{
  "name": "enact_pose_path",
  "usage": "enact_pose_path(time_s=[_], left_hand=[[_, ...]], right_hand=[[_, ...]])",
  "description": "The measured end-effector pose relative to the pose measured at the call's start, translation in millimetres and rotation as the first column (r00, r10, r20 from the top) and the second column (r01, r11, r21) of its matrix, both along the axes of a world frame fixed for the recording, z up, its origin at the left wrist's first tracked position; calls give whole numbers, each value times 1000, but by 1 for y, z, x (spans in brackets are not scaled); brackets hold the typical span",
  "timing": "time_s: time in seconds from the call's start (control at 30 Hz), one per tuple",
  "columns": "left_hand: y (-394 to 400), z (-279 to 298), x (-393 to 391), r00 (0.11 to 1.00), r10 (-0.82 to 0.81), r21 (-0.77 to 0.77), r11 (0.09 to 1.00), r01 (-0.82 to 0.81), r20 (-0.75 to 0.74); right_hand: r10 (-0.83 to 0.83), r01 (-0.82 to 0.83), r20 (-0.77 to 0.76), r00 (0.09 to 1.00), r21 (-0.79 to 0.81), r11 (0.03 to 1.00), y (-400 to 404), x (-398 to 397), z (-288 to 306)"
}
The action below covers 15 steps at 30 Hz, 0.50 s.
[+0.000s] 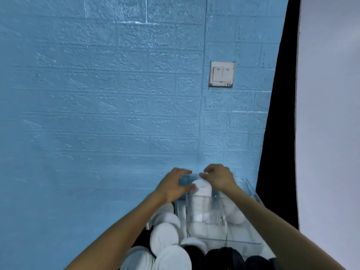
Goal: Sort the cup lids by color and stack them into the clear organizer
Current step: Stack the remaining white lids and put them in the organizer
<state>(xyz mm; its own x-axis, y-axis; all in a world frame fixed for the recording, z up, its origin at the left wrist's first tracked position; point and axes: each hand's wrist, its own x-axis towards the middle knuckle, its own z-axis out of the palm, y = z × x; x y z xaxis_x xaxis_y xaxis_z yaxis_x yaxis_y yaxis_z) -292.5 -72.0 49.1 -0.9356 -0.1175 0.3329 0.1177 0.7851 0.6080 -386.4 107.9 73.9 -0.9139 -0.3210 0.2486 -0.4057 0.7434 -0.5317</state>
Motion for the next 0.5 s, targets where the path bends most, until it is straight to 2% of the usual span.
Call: enact_pose_path(time_s=[0.17, 0.23, 0.37, 0.5], left_hand=[[-13, 28, 87, 997, -19, 65, 998, 23, -72], [-15, 27, 128, 995, -23, 53, 998, 28, -93], [-13, 11, 198, 994, -22, 6, 1000, 23, -103], [-5, -14, 251, 993, -1, -10, 1000, 0, -119]], right_hand=[[247, -242, -4, 969, -224, 944, 24, 94, 7], [363, -354, -13, 932, -248, 902, 30, 136, -2], [551, -556, -107, 828, -30, 831, 34, 197, -33], [578, -574, -60, 814, 66, 816, 34, 223, -64]])
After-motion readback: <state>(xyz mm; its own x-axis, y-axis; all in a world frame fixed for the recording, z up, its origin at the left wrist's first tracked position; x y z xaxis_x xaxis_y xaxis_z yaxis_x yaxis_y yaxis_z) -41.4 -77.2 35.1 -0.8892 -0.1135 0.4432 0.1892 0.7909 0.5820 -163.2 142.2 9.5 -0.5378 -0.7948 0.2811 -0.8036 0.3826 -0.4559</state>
